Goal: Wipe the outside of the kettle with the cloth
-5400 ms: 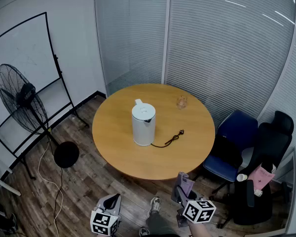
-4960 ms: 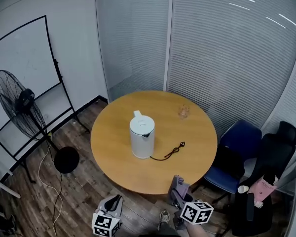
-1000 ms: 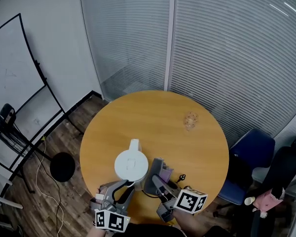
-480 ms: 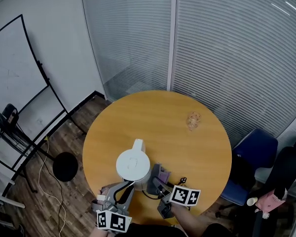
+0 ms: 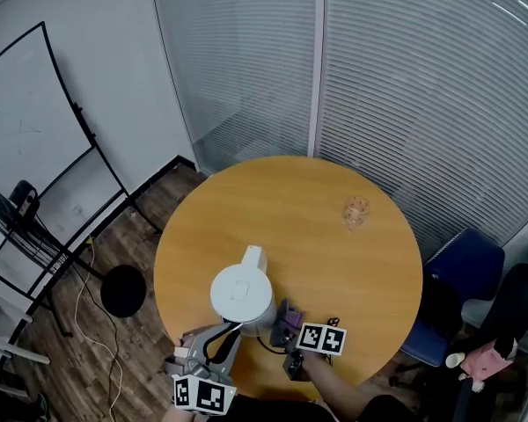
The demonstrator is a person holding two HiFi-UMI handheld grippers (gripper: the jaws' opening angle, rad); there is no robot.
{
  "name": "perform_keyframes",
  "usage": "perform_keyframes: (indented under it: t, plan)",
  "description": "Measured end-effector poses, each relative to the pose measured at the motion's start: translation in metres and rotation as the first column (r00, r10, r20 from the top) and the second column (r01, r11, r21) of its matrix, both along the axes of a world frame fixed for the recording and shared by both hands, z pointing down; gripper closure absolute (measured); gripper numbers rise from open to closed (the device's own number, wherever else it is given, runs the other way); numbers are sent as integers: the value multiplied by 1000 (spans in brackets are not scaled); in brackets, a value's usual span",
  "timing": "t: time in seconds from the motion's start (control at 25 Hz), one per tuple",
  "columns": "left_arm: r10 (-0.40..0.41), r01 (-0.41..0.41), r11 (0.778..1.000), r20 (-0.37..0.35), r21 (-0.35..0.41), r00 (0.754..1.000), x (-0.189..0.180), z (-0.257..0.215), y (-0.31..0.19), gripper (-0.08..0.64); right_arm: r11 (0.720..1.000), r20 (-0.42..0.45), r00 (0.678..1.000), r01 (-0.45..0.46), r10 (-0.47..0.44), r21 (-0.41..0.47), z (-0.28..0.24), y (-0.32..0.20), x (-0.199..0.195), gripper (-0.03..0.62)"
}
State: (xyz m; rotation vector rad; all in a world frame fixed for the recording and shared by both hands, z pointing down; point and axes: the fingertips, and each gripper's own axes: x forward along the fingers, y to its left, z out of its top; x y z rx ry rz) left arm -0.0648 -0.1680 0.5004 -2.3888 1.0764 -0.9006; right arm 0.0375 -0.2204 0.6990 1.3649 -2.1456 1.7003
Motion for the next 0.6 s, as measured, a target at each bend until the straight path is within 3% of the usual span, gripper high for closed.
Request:
perform_keyframes:
  t: [0.16, 0.32, 0.48, 0.6]
  plan:
    - [-4, 4, 1000, 1, 7, 1000, -3, 0, 1, 483, 999, -70, 997, 34, -36, -33, 7, -1, -2, 492]
    - [0, 0, 1000, -3, 11, 1000, -2, 1, 1, 483, 1000, -57, 998, 6, -8, -20, -1, -2, 3, 492]
    - [6, -6, 1000, -11, 14, 1000, -2, 0, 1, 483, 986, -62, 998, 25, -15, 165, -61, -14, 11, 491]
    - [12, -12, 1000, -16, 19, 1000, 0, -1, 0, 483, 930, -115, 990, 113, -77, 349, -125, -30, 12, 492]
